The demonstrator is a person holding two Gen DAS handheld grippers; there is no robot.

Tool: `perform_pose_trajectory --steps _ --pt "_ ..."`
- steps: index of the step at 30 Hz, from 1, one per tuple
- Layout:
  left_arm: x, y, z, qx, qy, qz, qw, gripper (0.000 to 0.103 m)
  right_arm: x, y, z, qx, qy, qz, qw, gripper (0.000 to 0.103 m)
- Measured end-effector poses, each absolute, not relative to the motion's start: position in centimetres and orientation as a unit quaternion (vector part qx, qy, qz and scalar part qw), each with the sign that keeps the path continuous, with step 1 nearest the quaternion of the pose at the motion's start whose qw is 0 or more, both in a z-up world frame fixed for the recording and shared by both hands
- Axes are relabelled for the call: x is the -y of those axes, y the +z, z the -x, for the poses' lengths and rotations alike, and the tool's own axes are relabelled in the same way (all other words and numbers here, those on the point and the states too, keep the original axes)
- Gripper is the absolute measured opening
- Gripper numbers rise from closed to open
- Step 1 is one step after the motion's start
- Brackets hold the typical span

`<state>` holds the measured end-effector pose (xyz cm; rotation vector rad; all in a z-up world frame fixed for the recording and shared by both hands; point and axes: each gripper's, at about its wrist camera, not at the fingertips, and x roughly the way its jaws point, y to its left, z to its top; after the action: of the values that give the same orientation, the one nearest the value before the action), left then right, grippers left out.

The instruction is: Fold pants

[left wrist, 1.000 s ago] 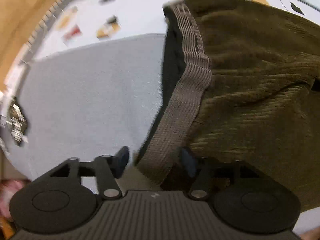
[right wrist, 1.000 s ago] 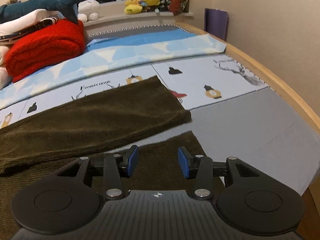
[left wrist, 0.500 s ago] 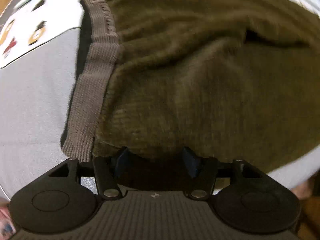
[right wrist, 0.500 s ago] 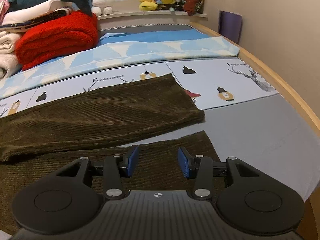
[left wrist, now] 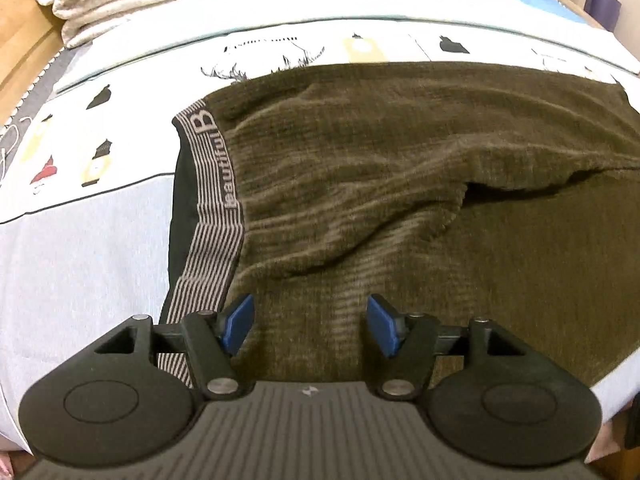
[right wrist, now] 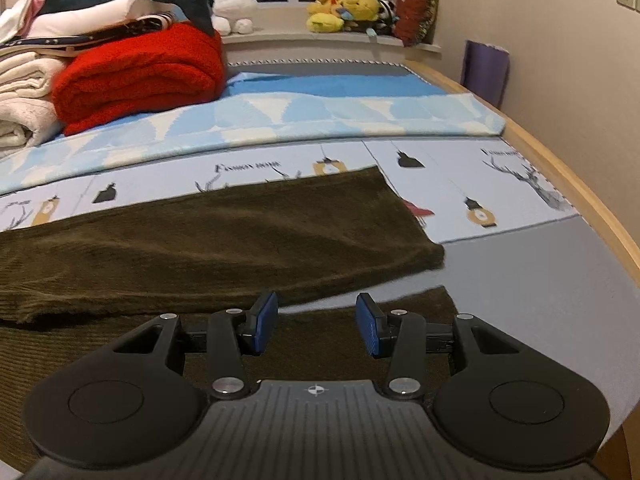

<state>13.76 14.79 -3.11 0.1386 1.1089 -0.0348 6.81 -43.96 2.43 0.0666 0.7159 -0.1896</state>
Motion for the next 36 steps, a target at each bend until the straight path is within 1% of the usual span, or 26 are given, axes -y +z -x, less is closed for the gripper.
perform_pose_trajectory --steps 9,11,12,13,14,15,16,18,19,21,24,28,36 --pt "-13.8 -2.7 -15.1 -0.519 -0.013 -0.070 0.852 0.068 41.0 2.8 -8.9 -0.344 -0.064 -0.009 0.937 0.045" --pt "-13.4 -2.7 -15.5 -0.515 -0.014 -0.070 0.854 0.065 40.5 2.9 -9.4 -0.342 -0.064 -0.009 0.938 0.045" --pt "-13.2 -2.6 -15.8 -0.511 -0.016 -0.068 0.857 0.061 40.2 3.0 -9.6 -0.339 -0.066 -0.011 0.938 0.045" --pt "-13.1 -2.5 -16.2 -0.506 -0.016 -0.062 0.860 0.049 39.9 3.1 -9.9 -0.336 -0.070 -0.013 0.939 0.045" --pt "-13.1 -2.4 -16.6 -0.501 -0.016 -0.052 0.864 0.029 39.5 3.3 -10.2 -0.329 -0.076 -0.016 0.941 0.045" --pt "-13.2 -2.2 -17.0 -0.498 -0.013 -0.037 0.866 0.021 39.1 3.5 -10.4 -0.322 -0.080 -0.021 0.943 0.045" --pt "-13.2 -2.0 -17.4 -0.494 -0.011 -0.022 0.869 0.013 38.7 3.8 -10.7 -0.315 -0.081 -0.028 0.945 0.045" --pt "-13.3 -1.5 -18.3 -0.482 -0.002 0.004 0.876 0.008 37.9 4.2 -11.3 -0.305 -0.079 -0.048 0.948 0.045" --pt "-13.3 -1.3 -18.7 -0.477 0.001 0.009 0.879 0.007 37.5 4.5 -11.6 -0.301 -0.075 -0.064 0.949 0.044" --pt "-13.1 -0.9 -19.5 -0.465 0.009 0.020 0.885 0.007 36.8 4.9 -12.1 -0.292 -0.059 -0.100 0.949 0.036" --pt "-13.0 -0.6 -20.6 -0.453 0.020 0.031 0.891 0.007 35.8 5.2 -12.9 -0.285 -0.046 -0.143 0.947 0.030" --pt "-13.0 -0.6 -22.3 -0.437 0.040 0.052 0.897 0.008 34.3 5.1 -14.1 -0.291 -0.026 -0.169 0.941 0.030" --pt "-14.2 -2.9 -27.8 -0.418 0.069 0.036 0.905 0.008 31.6 5.6 -15.2 -0.293 0.016 -0.125 0.948 0.030"
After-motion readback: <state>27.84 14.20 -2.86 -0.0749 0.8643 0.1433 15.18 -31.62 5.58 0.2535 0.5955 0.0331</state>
